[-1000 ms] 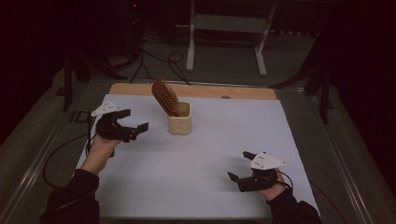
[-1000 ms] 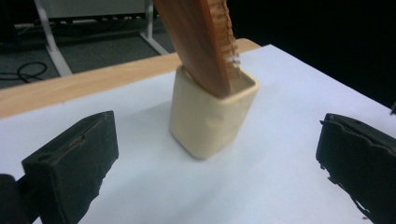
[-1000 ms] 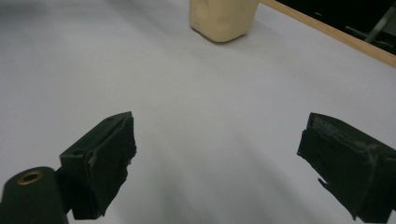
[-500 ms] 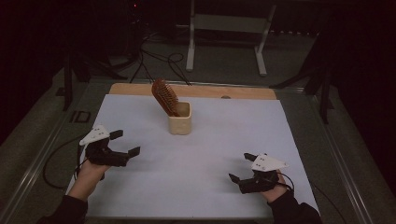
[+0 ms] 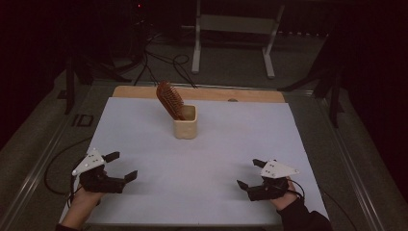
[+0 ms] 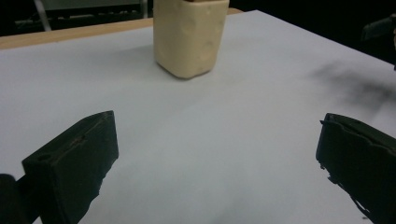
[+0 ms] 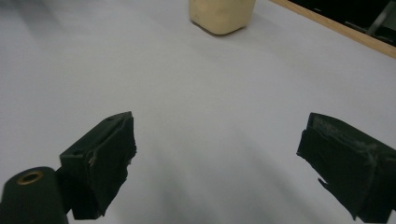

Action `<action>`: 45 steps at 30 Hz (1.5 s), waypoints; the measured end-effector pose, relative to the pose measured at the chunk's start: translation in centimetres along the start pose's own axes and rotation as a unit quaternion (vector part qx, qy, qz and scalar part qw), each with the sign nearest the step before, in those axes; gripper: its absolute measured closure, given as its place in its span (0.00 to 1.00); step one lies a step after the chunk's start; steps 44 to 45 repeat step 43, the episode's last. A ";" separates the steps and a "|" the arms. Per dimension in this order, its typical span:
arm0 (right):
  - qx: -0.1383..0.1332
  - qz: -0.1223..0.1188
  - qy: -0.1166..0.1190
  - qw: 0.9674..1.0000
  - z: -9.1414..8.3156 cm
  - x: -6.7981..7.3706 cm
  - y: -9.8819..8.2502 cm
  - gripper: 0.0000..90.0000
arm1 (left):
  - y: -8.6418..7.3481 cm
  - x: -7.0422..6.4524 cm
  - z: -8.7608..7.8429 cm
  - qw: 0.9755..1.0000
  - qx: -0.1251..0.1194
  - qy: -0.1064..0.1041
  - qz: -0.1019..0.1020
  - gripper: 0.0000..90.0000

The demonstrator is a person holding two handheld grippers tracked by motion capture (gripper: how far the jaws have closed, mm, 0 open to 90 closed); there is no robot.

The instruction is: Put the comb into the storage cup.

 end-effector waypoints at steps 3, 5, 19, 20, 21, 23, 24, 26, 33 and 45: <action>0.000 -0.001 0.000 1.000 0.0 0.0 -0.1 0.11 | -0.8 -0.2 -0.4 1.000 0.003 0.001 0.004 0.00; 0.002 -0.001 -0.001 1.000 -0.1 -0.1 -0.1 0.11 | -1.3 -0.2 -0.6 1.000 0.008 0.002 0.005 0.00; 0.003 0.002 -0.003 1.000 -0.1 -0.3 -0.9 0.11 | -4.0 0.7 -2.5 0.998 0.049 0.040 0.004 0.00; 0.005 0.001 -0.002 1.000 0.0 -0.3 -1.0 0.11 | -4.1 0.8 -2.6 0.998 0.050 0.043 0.010 0.00; 0.010 -0.002 -0.003 1.000 0.1 -0.3 -1.2 0.11 | -4.1 0.9 -2.6 0.997 0.052 0.049 0.014 0.00; 0.009 -0.001 0.002 1.000 0.4 -0.3 -1.4 0.11 | -4.2 1.1 -2.8 0.997 0.052 0.060 0.023 0.00; 0.009 -0.001 0.002 1.000 0.5 -0.3 -1.4 0.11 | -4.2 1.3 -2.8 0.996 0.053 0.066 0.024 0.00; 0.007 -0.005 0.006 1.000 0.7 -0.2 -1.5 0.11 | -4.3 1.5 -2.9 0.995 0.052 0.083 0.030 0.00; 0.008 -0.009 0.010 1.000 0.9 0.0 -1.7 0.11 | -4.5 1.2 -2.7 0.995 0.055 0.078 0.030 0.00; 0.010 -0.012 0.012 1.000 1.0 0.0 -1.8 0.11 | -4.6 0.9 -2.5 0.996 0.053 0.066 0.028 0.00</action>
Point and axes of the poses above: each handheld gripper's, and its own axes: z roughly forward along the jaws, y roughly out of its top, x roughly to its left, the point moved 4 cm from there along z, roughly forward along the jaws, and after that the axes turned 14 degrees about -x, right-handed, at the moved point
